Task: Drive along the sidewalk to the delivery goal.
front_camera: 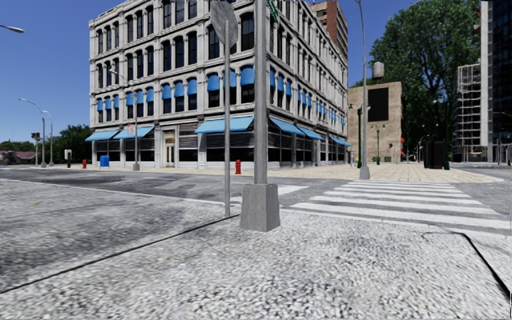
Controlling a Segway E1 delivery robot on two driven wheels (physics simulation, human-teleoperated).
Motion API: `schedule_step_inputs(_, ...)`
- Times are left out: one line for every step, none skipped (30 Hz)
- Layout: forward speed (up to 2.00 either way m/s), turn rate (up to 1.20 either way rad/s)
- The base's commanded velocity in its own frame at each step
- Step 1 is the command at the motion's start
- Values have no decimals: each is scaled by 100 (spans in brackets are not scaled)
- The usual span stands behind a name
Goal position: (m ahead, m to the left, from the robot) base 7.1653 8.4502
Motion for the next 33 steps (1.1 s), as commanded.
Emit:
schedule_step_inputs(154,60)
schedule_step_inputs(154,60)
schedule_step_inputs(154,60)
schedule_step_inputs(154,61)
schedule_step_inputs(154,61)
schedule_step_inputs(154,61)
schedule_step_inputs(154,61)
schedule_step_inputs(154,61)
schedule_step_inputs(154,61)
schedule_step_inputs(154,61)
schedule_step_inputs(154,61)
schedule_step_inputs(154,61)
schedule_step_inputs(154,61)
schedule_step_inputs(154,61)
schedule_step_inputs(154,61)
schedule_step_inputs(154,61)
schedule_step_inputs(154,61)
schedule_step_inputs(154,61)
schedule_step_inputs(154,61)
schedule_step_inputs(154,61)
schedule_step_inputs(154,61)
schedule_step_inputs(154,61)
schedule_step_inputs(154,61)
schedule_step_inputs(154,61)
schedule_step_inputs(154,61)
schedule_step_inputs(154,61)
schedule_step_inputs(154,61)
schedule_step_inputs(154,61)
schedule_step_inputs(154,61)
schedule_step_inputs(154,61)
schedule_step_inputs(154,61)
schedule_step_inputs(154,61)
schedule_step_inputs(154,61)
